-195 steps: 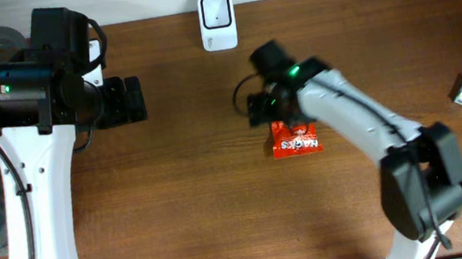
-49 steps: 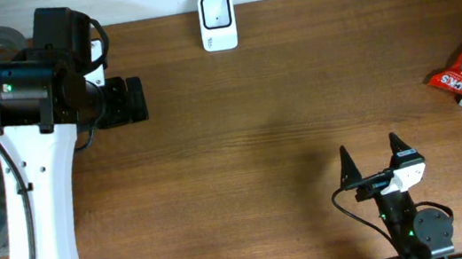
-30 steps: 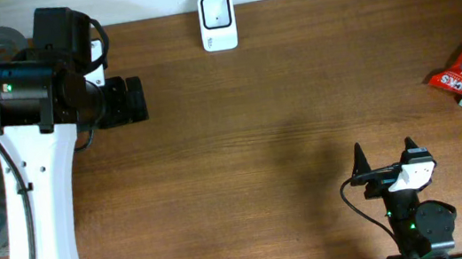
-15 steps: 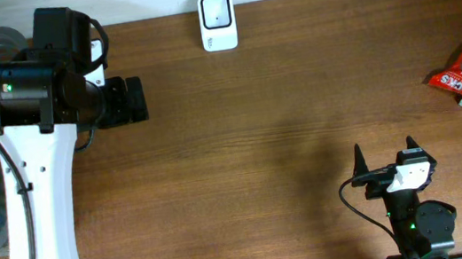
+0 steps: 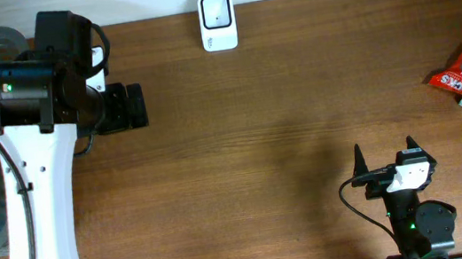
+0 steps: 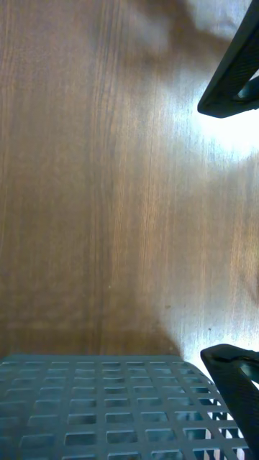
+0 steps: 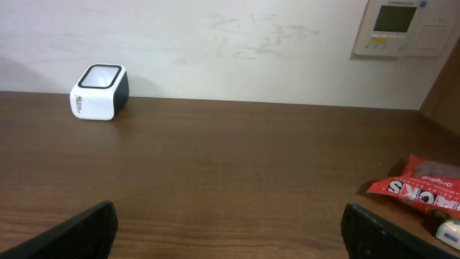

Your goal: Scan the item barcode

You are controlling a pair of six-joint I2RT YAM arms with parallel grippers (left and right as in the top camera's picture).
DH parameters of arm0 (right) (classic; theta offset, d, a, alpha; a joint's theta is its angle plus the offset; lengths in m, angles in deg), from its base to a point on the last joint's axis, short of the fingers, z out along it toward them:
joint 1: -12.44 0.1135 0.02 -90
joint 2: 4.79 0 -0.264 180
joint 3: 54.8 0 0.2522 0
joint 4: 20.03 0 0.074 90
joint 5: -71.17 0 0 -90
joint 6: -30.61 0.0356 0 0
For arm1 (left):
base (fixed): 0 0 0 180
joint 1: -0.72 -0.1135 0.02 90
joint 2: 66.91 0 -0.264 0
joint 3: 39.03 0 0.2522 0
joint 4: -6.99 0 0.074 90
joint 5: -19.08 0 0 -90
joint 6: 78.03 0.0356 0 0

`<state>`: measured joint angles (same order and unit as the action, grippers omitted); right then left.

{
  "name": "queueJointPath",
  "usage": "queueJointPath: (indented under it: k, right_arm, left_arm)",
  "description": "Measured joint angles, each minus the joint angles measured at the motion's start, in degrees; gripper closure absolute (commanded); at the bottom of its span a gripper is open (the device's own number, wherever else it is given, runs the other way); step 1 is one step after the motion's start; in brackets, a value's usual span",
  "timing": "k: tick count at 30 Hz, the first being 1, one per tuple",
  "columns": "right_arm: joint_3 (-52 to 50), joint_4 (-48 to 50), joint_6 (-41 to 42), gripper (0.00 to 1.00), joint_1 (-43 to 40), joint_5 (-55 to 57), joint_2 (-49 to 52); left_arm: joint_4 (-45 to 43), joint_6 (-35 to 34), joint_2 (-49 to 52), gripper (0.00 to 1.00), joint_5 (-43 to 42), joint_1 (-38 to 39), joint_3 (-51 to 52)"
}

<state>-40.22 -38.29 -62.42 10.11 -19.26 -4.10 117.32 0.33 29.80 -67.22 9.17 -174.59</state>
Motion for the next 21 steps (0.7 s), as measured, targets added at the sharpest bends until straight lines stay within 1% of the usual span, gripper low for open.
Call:
queueJointPath:
  k: [4,6,7,9,10,11,12,13,14,15,17,19,20,21]
  right_arm:
    - [0.0,0.0,0.0,0.01,0.0,0.0,0.0]
    - [0.0,0.0,0.0,0.01,0.0,0.0,0.0]
    - [0.0,0.0,0.0,0.01,0.0,0.0,0.0]
    - [0.0,0.2,0.1,0.01,0.0,0.0,-0.1]
    - [0.0,0.0,0.0,0.01,0.0,0.0,-0.1]
    - [0.0,0.0,0.0,0.01,-0.1,0.0,-0.1]
    - [0.0,0.0,0.0,0.01,-0.1,0.0,-0.1]
    - [0.0,0.1,0.0,0.01,-0.1,0.0,-0.1]
    - [0.0,0.0,0.0,0.01,-0.1,0.0,-0.1]
    - [0.0,0.1,0.0,0.01,-0.1,0.0,-0.1]
    - [0.0,0.0,0.0,0.01,-0.1,0.0,-0.1]
    - [0.0,0.0,0.0,0.01,-0.1,0.0,-0.1]
    - [0.0,0.0,0.0,0.01,-0.1,0.0,-0.1]
    - [0.0,0.0,0.0,0.01,-0.1,0.0,-0.1]
  left_arm:
    - [-0.9,0.0,-0.7,0.01,0.0,0.0,1.4]
    - [-5.2,1.7,-4.9,0.01,0.0,0.0,8.1]
    - [-9.4,3.3,-8.9,0.01,-0.1,0.0,13.9]
    - [-19.6,7.2,-19.5,0.01,-0.2,0.0,29.1]
    - [-25.8,9.2,-23.7,0.01,-0.6,0.0,35.7]
    - [-31.5,12.6,-30.6,0.01,-1.7,0.0,46.1]
    - [-41.8,14.8,-36.3,0.01,-2.3,0.0,55.2]
    - [-44.7,16.0,-39.3,0.01,-2.6,0.0,59.7]
    - [-51.4,16.7,-43.7,0.01,-2.8,0.0,66.4]
    - [-53.6,17.3,-50.2,0.01,-2.9,0.0,74.2]
    - [-54.4,18.1,-60.7,0.01,-2.9,0.0,81.9]
    - [-54.0,18.3,-70.7,0.01,-2.9,0.0,84.0]
    - [-55.4,18.3,-73.3,0.01,-2.9,0.0,84.5]
    - [-59.2,18.3,-75.7,0.01,-2.9,0.0,86.3]
